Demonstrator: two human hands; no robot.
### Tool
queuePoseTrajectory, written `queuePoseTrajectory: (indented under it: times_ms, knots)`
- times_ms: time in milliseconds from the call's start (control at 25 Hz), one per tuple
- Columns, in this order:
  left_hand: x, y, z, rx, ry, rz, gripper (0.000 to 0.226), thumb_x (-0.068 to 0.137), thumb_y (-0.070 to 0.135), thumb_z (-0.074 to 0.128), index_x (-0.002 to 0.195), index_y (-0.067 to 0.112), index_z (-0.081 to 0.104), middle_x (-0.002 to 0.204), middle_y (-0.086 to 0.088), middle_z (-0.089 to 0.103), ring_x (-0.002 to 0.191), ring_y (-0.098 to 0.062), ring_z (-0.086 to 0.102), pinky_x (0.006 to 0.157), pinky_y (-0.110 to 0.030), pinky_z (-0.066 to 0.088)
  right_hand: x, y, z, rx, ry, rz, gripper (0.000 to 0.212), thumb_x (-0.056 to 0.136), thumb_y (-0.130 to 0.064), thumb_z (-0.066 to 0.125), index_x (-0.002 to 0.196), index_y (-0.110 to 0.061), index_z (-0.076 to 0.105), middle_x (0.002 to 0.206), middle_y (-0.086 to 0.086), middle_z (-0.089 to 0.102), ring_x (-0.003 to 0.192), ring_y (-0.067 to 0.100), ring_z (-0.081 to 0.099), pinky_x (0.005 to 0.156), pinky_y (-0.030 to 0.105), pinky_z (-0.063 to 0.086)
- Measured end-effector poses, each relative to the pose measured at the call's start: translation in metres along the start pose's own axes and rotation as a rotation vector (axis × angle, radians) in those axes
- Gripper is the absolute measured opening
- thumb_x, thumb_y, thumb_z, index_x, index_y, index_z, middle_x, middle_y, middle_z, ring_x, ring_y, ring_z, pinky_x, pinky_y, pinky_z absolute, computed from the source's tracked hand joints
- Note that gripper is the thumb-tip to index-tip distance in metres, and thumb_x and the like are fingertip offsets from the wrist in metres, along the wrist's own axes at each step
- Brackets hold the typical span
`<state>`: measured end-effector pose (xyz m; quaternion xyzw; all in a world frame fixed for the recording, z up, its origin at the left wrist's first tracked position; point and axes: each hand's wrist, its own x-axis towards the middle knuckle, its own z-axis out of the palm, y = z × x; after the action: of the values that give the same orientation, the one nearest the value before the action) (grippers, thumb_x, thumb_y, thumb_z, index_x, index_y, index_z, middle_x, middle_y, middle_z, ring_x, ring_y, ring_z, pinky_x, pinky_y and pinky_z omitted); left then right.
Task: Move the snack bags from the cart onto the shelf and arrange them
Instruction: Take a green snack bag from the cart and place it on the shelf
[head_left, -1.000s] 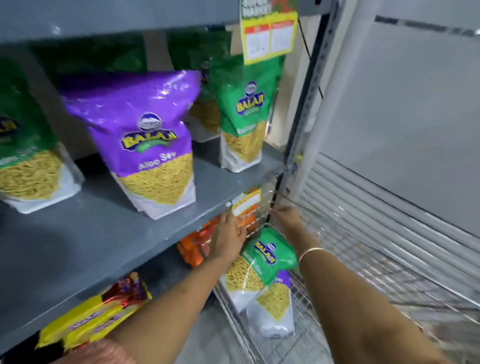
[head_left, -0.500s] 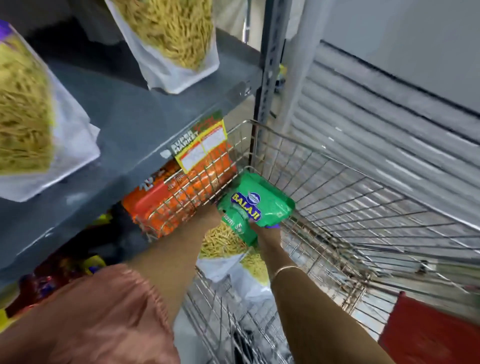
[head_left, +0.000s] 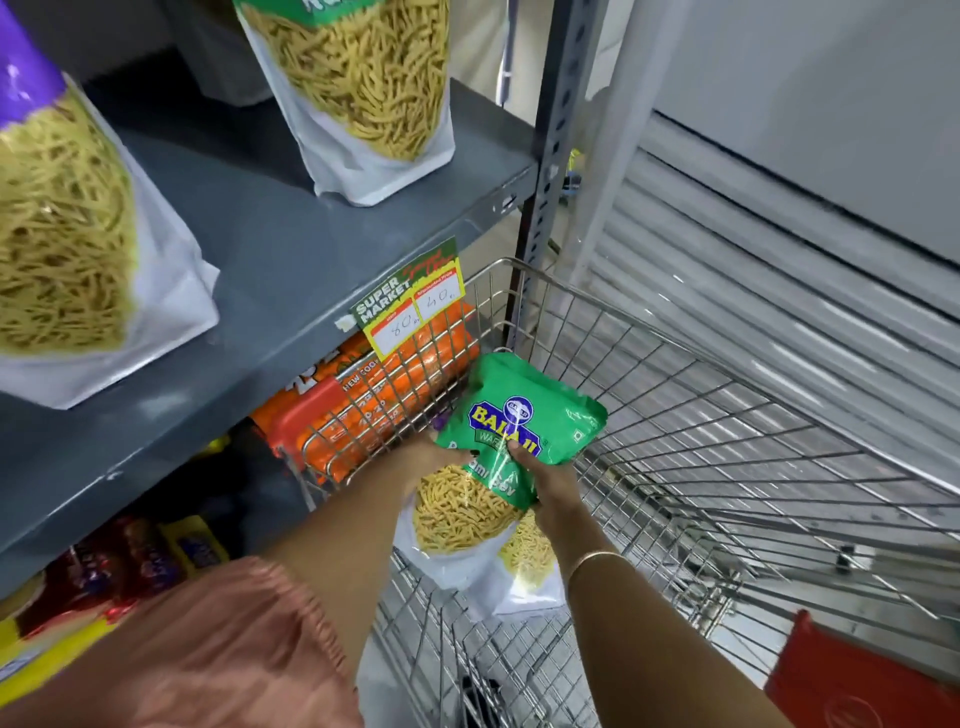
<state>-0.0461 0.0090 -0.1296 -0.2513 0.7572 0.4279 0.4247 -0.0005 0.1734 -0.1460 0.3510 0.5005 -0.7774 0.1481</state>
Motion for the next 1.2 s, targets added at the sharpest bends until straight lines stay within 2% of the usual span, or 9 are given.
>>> queuePoseTrajectory:
  times_ms: [200,360,440,560,640,800,840,960,1200]
  knots:
    - [-0.064,0.015,-0.007,-0.252,-0.01,0.191,0.061,0.077,0.009,0.071,0.13,-0.004,0.043,0.127,-0.018,0.057,0.098,-0.023,0.059,0.084,-0.031,0.049,-0.045,-0.056,0.013,-0.073,-0.072,-0.113,0.036,0.071,0.003,0.07,0.104,-0.003,0.058,0.091,0.016,0.067,0.061,0.017,0.071,0.055,0.028,0.06]
    - [-0.136,0.032,-0.018,-0.283,0.058,0.391,0.05,0.078,0.003,0.069,0.123,-0.002,0.05,0.122,-0.011,0.06,0.095,-0.018,0.055,0.074,-0.025,0.046,-0.105,-0.107,0.029,-0.177,-0.149,-0.281,0.044,0.069,0.0,0.072,0.111,0.002,0.058,0.114,0.028,0.064,0.096,0.04,0.066,0.082,0.048,0.056]
    - [-0.171,0.036,-0.028,-0.258,0.068,0.498,0.047,0.076,0.0,0.069,0.12,-0.002,0.053,0.118,-0.014,0.063,0.087,-0.017,0.059,0.067,-0.021,0.048,-0.136,-0.126,0.034,-0.231,-0.195,-0.306,0.046,0.069,-0.003,0.073,0.112,0.004,0.058,0.117,0.03,0.062,0.1,0.042,0.064,0.085,0.049,0.055]
    - [-0.224,0.027,-0.052,-0.252,0.153,0.656,0.052,0.07,-0.006,0.072,0.119,-0.003,0.054,0.119,-0.015,0.063,0.076,-0.01,0.066,0.066,-0.013,0.053,-0.183,-0.147,0.055,-0.323,-0.332,-0.34,0.061,0.061,-0.013,0.078,0.116,0.003,0.056,0.121,0.029,0.061,0.108,0.045,0.06,0.093,0.056,0.05]
    - [-0.255,0.011,-0.068,-0.261,0.266,0.707,0.052,0.062,-0.002,0.079,0.11,-0.002,0.061,0.115,-0.017,0.066,0.074,-0.011,0.068,0.072,-0.022,0.057,-0.208,-0.157,0.079,-0.46,-0.437,-0.371,0.066,0.054,-0.021,0.083,0.114,-0.006,0.061,0.116,0.022,0.067,0.106,0.039,0.063,0.095,0.055,0.049]
    - [-0.318,-0.03,-0.114,-0.252,0.566,0.754,0.064,0.051,0.009,0.086,0.108,-0.001,0.061,0.107,-0.012,0.068,0.097,-0.016,0.061,0.069,-0.018,0.053,-0.257,-0.165,0.144,-0.599,-0.705,-0.423,0.051,0.061,-0.003,0.071,0.111,-0.006,0.061,0.089,-0.002,0.077,0.083,0.017,0.07,0.079,0.033,0.059]
    - [-0.333,-0.04,-0.127,-0.245,0.622,0.756,0.066,0.048,0.016,0.086,0.108,0.002,0.061,0.107,-0.012,0.07,0.099,-0.02,0.064,0.075,-0.026,0.055,-0.269,-0.164,0.162,-0.622,-0.748,-0.444,0.049,0.063,0.001,0.068,0.111,-0.006,0.06,0.085,-0.004,0.077,0.079,0.013,0.071,0.073,0.028,0.059]
    - [-0.369,-0.075,-0.175,-0.237,0.783,0.75,0.057,0.055,0.015,0.086,0.107,0.005,0.064,0.107,-0.015,0.072,0.101,-0.026,0.066,0.083,-0.039,0.052,-0.296,-0.151,0.229,-0.672,-0.812,-0.5,0.04,0.069,0.01,0.066,0.105,-0.006,0.061,0.088,0.003,0.076,0.076,0.017,0.069,0.075,0.032,0.059]
    - [-0.417,-0.134,-0.254,-0.422,1.048,0.709,0.054,0.06,0.013,0.084,0.109,0.01,0.061,0.108,-0.007,0.071,0.096,-0.02,0.065,0.084,-0.032,0.052,-0.351,-0.121,0.343,-0.66,-0.946,-0.528,0.032,0.067,0.003,0.073,0.091,-0.014,0.062,0.095,0.009,0.069,0.085,0.026,0.066,0.086,0.041,0.053]
